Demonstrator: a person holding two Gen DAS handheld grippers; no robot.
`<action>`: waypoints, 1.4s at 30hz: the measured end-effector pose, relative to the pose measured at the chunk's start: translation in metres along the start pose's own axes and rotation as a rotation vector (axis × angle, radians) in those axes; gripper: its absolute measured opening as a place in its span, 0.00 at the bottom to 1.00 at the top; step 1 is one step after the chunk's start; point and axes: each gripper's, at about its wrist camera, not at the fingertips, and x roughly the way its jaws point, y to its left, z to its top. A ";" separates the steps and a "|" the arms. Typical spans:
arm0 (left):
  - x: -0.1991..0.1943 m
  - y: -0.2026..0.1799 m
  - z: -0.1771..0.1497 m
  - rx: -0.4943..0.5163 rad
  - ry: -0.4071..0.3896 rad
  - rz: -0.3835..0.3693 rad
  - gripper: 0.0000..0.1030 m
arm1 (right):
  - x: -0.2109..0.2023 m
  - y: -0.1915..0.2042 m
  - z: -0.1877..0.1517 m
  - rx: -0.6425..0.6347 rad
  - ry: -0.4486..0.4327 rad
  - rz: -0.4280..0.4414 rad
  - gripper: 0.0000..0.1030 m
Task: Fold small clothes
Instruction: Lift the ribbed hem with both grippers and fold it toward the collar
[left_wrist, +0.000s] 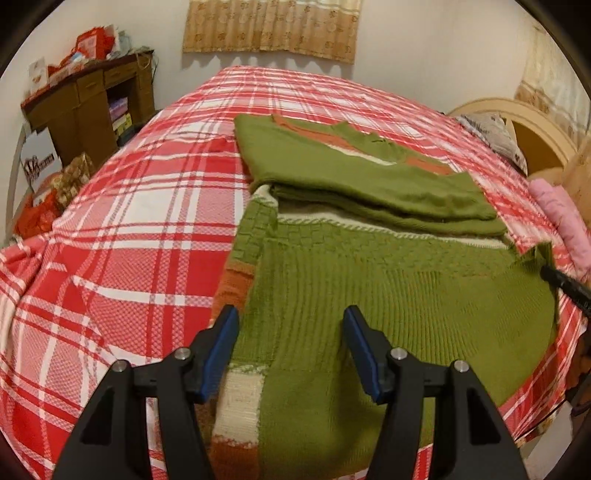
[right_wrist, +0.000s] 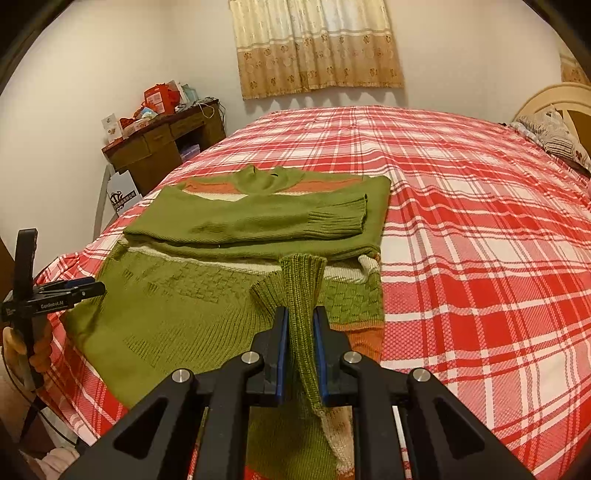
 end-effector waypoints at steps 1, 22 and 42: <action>0.000 0.001 0.000 -0.004 0.001 -0.006 0.60 | 0.001 -0.001 0.000 0.004 0.003 0.001 0.13; 0.005 -0.027 -0.003 0.066 0.010 0.013 0.11 | 0.007 -0.004 -0.013 0.025 0.040 -0.004 0.13; -0.015 -0.029 0.086 -0.012 -0.173 0.046 0.10 | -0.006 0.013 0.077 -0.119 -0.142 -0.106 0.13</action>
